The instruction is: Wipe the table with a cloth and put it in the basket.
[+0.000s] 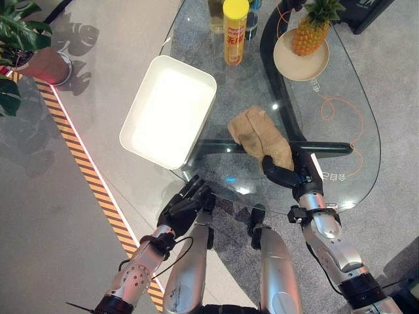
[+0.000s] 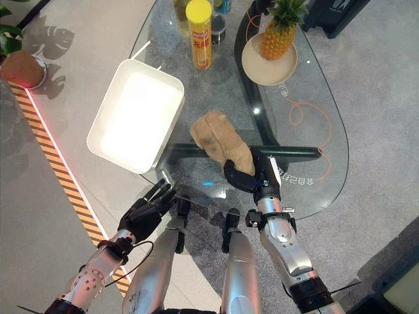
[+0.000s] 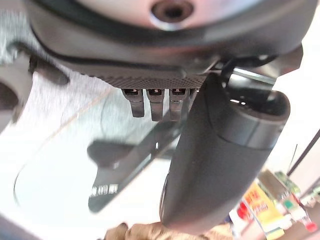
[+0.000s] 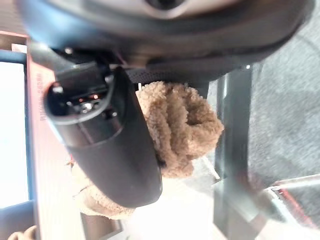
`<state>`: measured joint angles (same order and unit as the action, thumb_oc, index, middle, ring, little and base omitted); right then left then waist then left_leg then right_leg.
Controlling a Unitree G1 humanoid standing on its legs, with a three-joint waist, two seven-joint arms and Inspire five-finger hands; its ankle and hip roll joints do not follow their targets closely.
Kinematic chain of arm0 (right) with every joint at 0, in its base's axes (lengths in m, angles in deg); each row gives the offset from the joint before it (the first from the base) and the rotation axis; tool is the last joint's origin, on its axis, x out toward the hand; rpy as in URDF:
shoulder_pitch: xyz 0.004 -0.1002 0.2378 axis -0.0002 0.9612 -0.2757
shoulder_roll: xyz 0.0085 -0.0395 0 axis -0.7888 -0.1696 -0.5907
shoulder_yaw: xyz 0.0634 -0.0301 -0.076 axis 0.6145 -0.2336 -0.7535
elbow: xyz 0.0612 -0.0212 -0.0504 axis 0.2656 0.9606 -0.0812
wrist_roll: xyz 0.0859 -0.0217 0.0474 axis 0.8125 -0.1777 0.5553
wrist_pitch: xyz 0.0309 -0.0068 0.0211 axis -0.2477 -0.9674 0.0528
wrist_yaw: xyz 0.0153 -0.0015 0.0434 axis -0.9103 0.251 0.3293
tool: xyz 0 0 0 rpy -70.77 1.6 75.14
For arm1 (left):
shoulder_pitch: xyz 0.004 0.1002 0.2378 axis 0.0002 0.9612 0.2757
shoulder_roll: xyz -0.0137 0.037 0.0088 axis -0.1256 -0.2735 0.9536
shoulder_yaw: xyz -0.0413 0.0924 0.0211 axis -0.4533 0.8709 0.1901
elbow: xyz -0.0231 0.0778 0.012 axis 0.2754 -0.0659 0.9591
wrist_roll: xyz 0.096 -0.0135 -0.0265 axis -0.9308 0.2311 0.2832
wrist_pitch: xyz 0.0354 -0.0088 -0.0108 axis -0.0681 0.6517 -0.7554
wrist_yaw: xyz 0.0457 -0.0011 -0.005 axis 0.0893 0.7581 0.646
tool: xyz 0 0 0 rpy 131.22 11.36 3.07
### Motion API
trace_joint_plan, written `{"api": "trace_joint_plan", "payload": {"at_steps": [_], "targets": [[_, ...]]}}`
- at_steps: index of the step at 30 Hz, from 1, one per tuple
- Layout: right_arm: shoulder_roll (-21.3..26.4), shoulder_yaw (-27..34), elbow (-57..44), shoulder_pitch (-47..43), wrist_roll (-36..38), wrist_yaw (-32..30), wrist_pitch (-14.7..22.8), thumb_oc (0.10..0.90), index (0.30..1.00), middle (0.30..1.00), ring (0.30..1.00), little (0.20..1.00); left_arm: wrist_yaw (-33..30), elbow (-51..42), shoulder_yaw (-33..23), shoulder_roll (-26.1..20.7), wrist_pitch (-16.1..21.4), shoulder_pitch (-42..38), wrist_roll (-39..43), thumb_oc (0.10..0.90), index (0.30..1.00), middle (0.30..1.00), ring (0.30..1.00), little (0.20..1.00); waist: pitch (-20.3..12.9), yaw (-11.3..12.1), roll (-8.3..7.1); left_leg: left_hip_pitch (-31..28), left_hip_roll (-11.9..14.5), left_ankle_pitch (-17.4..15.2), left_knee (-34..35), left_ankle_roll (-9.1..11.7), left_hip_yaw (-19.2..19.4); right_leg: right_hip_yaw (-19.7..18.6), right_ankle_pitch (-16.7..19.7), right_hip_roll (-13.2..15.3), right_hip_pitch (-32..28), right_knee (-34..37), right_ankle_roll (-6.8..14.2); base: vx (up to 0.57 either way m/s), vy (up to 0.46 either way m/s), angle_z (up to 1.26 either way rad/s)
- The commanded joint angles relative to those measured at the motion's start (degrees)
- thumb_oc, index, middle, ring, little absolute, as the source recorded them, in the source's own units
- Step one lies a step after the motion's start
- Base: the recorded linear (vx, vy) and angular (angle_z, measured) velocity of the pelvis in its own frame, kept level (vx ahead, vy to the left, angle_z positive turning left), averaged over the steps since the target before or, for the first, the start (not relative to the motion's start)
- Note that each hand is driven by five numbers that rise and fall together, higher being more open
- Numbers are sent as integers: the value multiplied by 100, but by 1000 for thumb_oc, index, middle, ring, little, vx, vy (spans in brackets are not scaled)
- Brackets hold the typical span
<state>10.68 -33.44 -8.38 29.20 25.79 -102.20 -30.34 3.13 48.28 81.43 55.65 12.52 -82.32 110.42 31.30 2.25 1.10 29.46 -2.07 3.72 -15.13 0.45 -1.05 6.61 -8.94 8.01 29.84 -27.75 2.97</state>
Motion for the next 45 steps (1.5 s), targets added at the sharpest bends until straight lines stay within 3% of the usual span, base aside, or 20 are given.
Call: {"api": "trace_joint_plan", "payload": {"at_steps": [1, 8, 12, 16, 22, 32, 41, 45], "targets": [[238, 182, -1269, -150, 274, 507, 959, 100, 300, 300, 300, 200, 741, -888, -140, -111, 169, 359, 526, 800, 900, 900, 900, 900, -151, -159, -108, 91, -298, -871, -960, -417, 596, 41, 826, -481, -84, 763, -108, 8, 7, -14], [208, -6, -1485, -151, 424, 1045, 957, 100, 300, 300, 300, 200, 1445, -1049, -132, -44, -30, 284, 1316, 800, 900, 900, 900, 900, -151, -184, -169, 158, -267, -889, -1021, -409, 638, -6, 862, -485, -48, 775, -95, 3, 1, -2], [238, -131, -1441, -142, 351, 1023, 845, 100, 300, 300, 300, 200, 1835, -1097, -138, -3, -46, 243, 1586, 800, 900, 900, 900, 900, -151, -188, -205, 192, -255, -894, -1036, -408, 656, -17, 879, -490, -22, 784, -89, 0, 0, 0], [250, -212, -1437, -87, 255, 1058, 877, 100, 300, 300, 300, 200, 1829, -1184, -140, -14, -20, 256, 1668, 800, 900, 900, 900, 900, -151, -180, -219, 213, -257, -890, -1037, -406, 656, -22, 889, -492, -17, 801, -86, 0, 0, 0], [272, -456, -1513, -212, 105, 1314, 603, 100, 300, 300, 300, 200, 1709, -1177, -107, -39, 69, 110, 1761, 800, 900, 900, 900, 900, -151, -186, -232, 268, -278, -889, -1074, -406, 619, -55, 896, -495, 44, 774, -79, 0, 0, 0], [275, -1157, -1816, -628, 61, 2228, 111, 100, 300, 300, 300, 200, 1366, -1235, 143, -105, 41, -260, 1468, 800, 900, 900, 900, 900, -151, -171, -263, 373, -307, -850, -1136, -392, 574, -92, 901, -514, 137, 731, -97, 0, 0, 0], [404, -1434, -1783, -657, -364, 2108, -113, 100, 300, 300, 300, 200, 1319, -1283, 205, -128, 72, -259, 1334, 800, 900, 900, 900, 900, -151, -170, -216, 473, -327, -837, -1172, -379, 582, -105, 887, -512, 243, 702, -115, 0, 0, 0], [504, -1514, -1688, -680, -765, 1850, -251, 100, 300, 300, 300, 200, 1676, -1337, 242, -110, 192, -250, 1596, 800, 900, 900, 900, 900, -151, -180, -215, 490, -327, -834, -1174, -372, 597, -106, 883, -514, 271, 698, -121, 0, 0, 0]]}}
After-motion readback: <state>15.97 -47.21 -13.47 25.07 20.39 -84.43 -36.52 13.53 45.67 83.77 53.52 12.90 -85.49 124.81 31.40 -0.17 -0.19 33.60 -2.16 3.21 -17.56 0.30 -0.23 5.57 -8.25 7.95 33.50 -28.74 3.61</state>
